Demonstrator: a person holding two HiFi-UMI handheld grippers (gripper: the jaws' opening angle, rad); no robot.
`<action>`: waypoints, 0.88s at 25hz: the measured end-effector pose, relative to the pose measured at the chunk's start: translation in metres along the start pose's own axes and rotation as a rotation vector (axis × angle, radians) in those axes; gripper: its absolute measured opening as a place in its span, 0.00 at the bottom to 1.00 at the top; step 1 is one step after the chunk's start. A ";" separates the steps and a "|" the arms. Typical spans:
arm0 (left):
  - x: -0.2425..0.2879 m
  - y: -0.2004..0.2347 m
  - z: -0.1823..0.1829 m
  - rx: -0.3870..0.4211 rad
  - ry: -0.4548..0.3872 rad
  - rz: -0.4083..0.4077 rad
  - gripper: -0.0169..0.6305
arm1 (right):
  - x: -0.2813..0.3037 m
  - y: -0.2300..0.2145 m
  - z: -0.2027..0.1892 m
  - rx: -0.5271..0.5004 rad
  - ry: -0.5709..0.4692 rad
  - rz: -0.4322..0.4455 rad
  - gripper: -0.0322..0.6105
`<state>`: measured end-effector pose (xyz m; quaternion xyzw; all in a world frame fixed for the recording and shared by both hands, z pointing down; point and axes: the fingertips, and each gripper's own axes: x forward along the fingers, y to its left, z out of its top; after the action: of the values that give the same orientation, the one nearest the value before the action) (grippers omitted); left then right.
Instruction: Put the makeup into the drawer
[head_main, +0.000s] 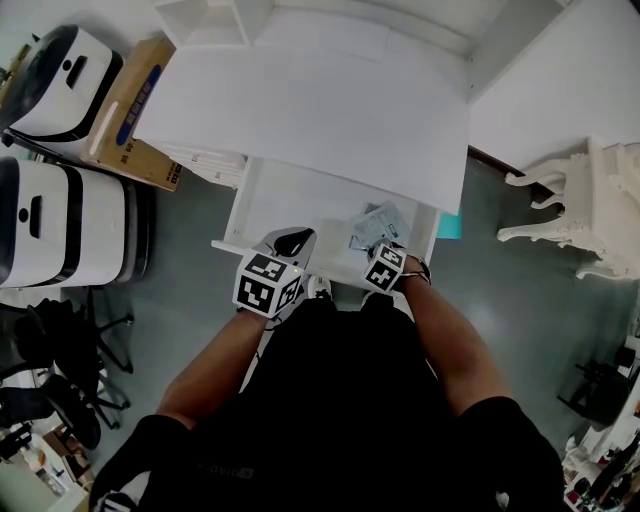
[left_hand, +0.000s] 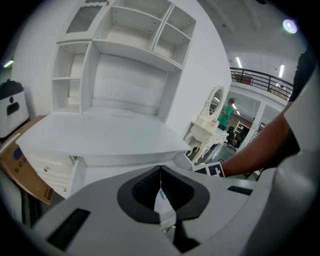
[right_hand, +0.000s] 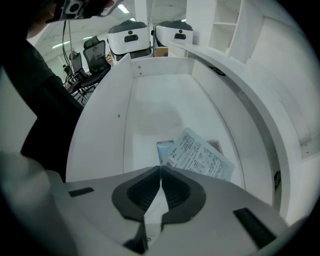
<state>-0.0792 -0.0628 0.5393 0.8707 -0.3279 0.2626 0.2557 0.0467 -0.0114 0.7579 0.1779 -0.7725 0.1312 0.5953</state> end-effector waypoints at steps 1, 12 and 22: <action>-0.001 0.001 0.001 0.001 0.000 0.001 0.04 | 0.001 0.001 0.000 0.002 0.005 0.009 0.10; -0.006 0.009 0.004 0.004 -0.004 -0.006 0.04 | 0.003 0.007 -0.004 0.126 0.022 0.086 0.10; -0.004 -0.005 0.006 0.031 -0.017 -0.064 0.04 | -0.026 0.003 0.006 0.182 -0.054 0.014 0.10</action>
<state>-0.0766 -0.0618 0.5311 0.8867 -0.2980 0.2522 0.2475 0.0461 -0.0084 0.7311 0.2291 -0.7746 0.2001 0.5546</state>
